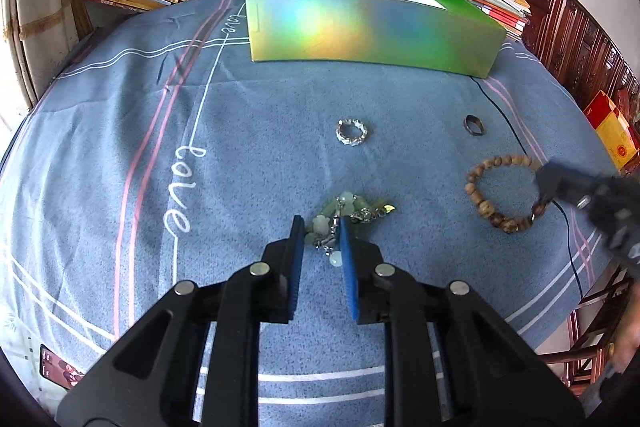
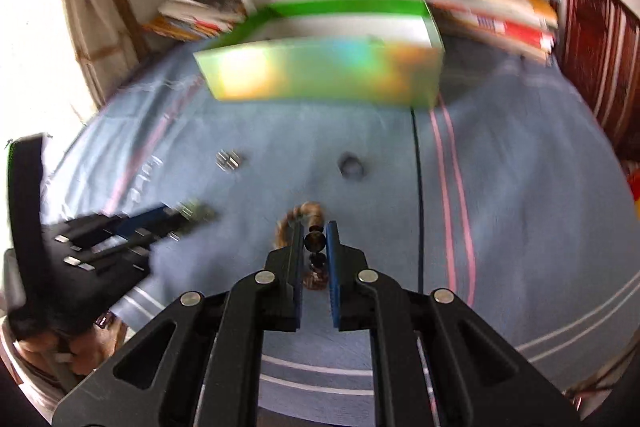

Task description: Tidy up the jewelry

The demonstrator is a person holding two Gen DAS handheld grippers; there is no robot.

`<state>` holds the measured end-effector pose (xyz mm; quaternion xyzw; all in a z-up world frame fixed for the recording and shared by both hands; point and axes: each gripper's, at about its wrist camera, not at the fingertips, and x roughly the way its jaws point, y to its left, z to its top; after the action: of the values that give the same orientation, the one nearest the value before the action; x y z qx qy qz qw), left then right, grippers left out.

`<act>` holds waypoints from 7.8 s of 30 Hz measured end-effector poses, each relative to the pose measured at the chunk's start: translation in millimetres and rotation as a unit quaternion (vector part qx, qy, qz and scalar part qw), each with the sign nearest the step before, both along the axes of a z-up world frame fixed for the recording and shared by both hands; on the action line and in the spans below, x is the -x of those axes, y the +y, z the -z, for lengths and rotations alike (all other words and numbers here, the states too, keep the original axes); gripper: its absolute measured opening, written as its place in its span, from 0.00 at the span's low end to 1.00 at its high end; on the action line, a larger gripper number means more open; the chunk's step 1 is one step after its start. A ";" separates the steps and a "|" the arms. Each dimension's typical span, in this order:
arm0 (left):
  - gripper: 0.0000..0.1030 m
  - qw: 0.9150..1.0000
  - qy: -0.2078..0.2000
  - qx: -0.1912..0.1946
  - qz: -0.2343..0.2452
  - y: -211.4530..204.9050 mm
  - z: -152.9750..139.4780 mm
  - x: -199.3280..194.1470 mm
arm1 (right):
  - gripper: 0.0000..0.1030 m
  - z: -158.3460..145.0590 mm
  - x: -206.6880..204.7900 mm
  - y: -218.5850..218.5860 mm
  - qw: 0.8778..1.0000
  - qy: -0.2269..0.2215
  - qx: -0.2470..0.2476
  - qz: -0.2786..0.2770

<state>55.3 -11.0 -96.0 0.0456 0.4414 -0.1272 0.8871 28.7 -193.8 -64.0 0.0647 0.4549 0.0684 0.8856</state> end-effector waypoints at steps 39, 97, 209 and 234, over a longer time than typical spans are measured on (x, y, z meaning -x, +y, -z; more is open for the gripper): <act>0.42 1.000 -0.007 -0.019 0.008 -18.4 2.1 0.3 | 0.28 18.4 1.2 13.1 0.999 -0.012 0.046 0.011; 0.52 1.000 -0.010 -0.022 0.009 -22.1 2.5 1.9 | 0.40 17.7 2.0 20.2 0.998 -0.019 0.059 0.002; 0.20 0.999 -0.012 -0.024 0.040 -38.4 -0.9 -62.5 | 0.18 23.5 -74.2 8.3 0.997 -0.017 0.070 -0.012; 0.20 0.997 -0.080 -0.021 0.006 -70.5 -101.2 -202.2 | 0.18 -64.8 -207.8 -38.4 0.993 -0.079 0.057 0.070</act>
<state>257.5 -81.5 5.2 0.0769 0.3714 -0.1196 0.9175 236.5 -232.2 0.8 0.0399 0.3812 -0.0149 0.9235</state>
